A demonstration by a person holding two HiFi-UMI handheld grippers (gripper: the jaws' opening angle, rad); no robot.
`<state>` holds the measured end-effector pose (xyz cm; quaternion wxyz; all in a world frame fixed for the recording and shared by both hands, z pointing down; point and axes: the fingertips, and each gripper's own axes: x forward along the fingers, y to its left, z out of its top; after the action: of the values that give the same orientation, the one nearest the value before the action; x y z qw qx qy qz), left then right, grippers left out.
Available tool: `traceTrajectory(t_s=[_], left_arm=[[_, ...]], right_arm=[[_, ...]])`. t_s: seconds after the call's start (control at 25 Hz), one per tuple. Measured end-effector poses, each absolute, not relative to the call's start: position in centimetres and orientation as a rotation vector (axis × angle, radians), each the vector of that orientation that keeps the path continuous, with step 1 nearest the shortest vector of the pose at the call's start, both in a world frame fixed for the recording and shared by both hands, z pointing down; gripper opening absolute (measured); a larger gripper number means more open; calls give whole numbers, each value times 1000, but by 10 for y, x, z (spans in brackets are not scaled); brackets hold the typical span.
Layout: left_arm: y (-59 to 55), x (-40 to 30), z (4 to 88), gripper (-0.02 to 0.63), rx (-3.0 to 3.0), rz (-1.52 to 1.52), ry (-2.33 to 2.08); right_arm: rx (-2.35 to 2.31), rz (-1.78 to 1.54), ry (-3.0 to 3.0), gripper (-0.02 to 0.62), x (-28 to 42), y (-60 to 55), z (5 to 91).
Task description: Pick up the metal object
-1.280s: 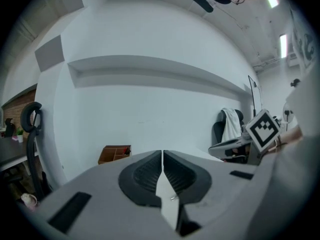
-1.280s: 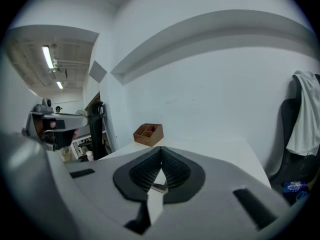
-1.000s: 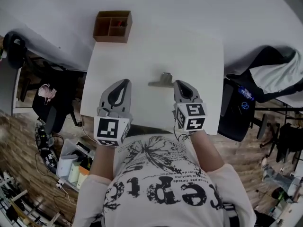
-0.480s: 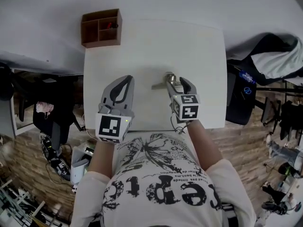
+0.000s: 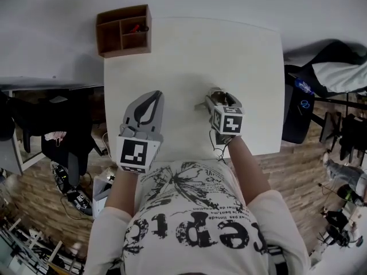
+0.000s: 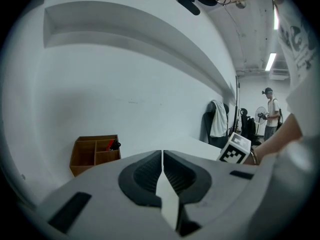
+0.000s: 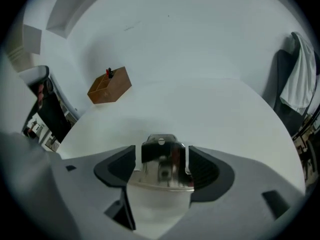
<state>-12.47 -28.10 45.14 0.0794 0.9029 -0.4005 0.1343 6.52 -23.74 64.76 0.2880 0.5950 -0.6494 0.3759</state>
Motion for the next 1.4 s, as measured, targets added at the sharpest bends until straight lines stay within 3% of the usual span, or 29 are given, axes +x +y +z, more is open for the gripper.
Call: traceTrajectory(t_s=[0.76, 1.4], left_arm=[[-289, -136, 460, 12, 2662, 431, -1186], [-276, -136, 394, 12, 2703, 329, -1341]], right_arm=[[1551, 1052, -1567, 282, 71, -239, 657], [1786, 526, -2063, 282, 50, -289, 451]])
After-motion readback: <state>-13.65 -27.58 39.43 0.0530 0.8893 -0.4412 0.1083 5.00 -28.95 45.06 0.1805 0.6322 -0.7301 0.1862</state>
